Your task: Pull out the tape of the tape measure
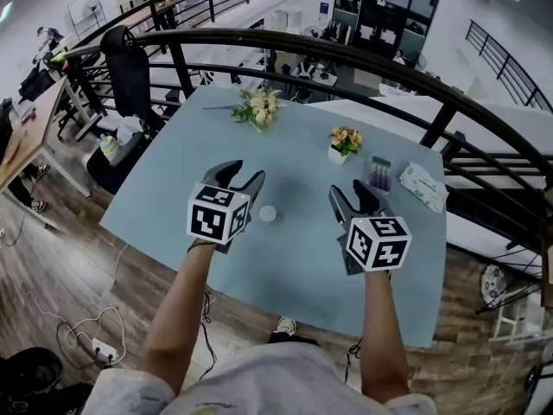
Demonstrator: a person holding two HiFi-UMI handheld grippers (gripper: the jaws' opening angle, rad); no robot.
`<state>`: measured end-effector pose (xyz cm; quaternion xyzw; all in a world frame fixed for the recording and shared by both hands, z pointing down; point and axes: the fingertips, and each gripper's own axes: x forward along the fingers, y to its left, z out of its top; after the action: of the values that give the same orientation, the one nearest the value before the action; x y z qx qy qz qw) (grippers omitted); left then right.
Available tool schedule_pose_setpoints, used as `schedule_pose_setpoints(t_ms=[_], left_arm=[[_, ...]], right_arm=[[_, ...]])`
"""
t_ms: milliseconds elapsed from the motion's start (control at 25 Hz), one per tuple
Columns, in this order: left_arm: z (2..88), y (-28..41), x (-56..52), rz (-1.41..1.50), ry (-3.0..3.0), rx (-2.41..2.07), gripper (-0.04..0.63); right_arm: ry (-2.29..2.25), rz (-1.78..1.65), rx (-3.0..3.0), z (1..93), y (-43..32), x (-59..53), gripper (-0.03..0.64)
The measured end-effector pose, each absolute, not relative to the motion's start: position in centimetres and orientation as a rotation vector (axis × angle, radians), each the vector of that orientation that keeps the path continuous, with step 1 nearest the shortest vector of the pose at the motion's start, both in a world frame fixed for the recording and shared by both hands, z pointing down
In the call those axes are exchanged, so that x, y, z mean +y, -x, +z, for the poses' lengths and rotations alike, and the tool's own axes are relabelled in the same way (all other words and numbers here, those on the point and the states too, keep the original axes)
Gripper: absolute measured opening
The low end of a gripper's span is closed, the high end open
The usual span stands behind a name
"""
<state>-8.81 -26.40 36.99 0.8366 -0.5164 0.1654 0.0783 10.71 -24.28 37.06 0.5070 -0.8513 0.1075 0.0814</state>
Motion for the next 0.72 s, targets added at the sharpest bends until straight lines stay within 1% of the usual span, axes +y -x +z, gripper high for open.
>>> schedule_pose_setpoints(t_ms=[400, 720], left_arm=[[37.0, 8.2, -28.1, 0.508, -2.467, -1.583, 0.209], [36.7, 7.8, -29.0, 0.513, -2.496, -1.565, 0.209]], right_arm=[[-1.455, 0.337, -2.578, 37.3, -11.2, -26.3, 0.207], [-1.489, 0.345, -2.565, 37.4, -11.7, -26.8, 0.207]])
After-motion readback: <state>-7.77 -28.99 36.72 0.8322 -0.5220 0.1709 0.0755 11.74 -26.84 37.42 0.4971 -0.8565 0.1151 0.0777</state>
